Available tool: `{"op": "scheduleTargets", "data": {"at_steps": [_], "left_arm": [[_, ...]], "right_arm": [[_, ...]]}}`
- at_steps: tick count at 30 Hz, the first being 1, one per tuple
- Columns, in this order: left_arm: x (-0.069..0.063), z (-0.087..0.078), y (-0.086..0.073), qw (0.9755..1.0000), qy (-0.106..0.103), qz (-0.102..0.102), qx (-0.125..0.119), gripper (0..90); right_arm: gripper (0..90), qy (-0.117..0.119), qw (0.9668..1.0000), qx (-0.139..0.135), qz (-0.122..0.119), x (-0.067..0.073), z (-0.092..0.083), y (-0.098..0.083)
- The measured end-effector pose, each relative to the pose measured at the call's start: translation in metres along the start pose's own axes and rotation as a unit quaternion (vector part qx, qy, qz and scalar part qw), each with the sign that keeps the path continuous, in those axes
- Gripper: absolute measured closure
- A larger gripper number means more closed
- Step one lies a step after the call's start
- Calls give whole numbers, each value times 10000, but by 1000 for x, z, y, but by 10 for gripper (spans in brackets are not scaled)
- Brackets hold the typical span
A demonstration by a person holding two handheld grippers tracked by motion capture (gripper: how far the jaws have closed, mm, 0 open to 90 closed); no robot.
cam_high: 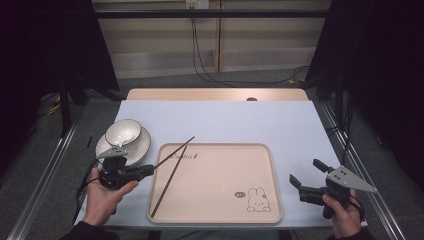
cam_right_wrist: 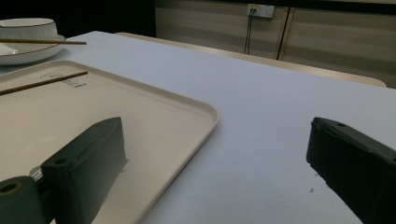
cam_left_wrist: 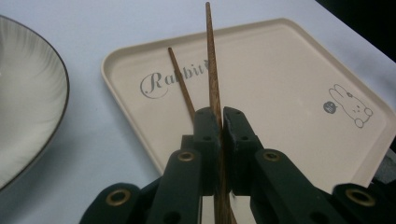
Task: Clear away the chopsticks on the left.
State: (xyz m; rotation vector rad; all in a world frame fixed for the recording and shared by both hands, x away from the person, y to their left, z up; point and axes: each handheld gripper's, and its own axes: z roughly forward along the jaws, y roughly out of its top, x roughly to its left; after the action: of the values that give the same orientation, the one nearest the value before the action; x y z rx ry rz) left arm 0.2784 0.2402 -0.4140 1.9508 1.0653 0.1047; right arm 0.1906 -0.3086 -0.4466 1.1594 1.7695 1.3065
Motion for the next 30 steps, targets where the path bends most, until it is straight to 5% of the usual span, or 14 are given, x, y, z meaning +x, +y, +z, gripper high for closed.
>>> {"op": "scheduleTargets", "data": {"at_steps": [21, 30], "left_arm": [[-21, 34, -17, 9963, 667, -371, 384, 846], [-29, 46, -24, 9937, 730, -555, 651, 844]], "right_arm": [[43, 24, 10000, -4, -4, 0, 0, 0], [43, 19, 10000, -9, -19, 1, 0, 0]]}}
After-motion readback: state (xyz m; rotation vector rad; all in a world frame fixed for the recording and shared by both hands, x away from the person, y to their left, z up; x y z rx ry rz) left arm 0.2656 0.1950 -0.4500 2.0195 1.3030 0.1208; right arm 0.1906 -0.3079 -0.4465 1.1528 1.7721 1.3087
